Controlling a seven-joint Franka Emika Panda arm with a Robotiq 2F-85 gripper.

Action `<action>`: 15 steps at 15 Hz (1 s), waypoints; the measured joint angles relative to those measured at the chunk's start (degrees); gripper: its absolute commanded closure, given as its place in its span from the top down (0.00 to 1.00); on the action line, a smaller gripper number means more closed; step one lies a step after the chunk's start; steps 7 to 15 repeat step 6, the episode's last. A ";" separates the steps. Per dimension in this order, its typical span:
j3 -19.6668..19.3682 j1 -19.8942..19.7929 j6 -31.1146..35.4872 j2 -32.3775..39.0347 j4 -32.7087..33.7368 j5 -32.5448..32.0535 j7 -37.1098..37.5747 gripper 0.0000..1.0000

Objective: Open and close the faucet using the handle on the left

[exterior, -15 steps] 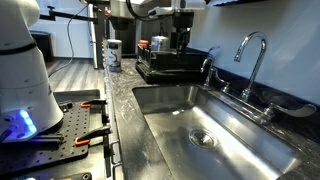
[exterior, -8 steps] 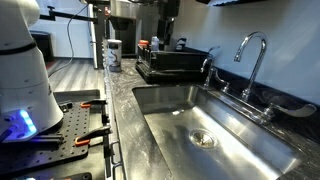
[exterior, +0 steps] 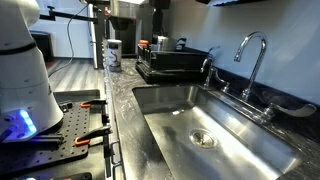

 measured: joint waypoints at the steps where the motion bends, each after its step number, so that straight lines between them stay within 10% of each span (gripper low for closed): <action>1: -0.17 0.00 -0.46 -0.50 -0.15 0.00 -1.42 1.00; 15: -0.38 0.00 -1.13 -1.30 -0.34 0.00 -2.59 1.00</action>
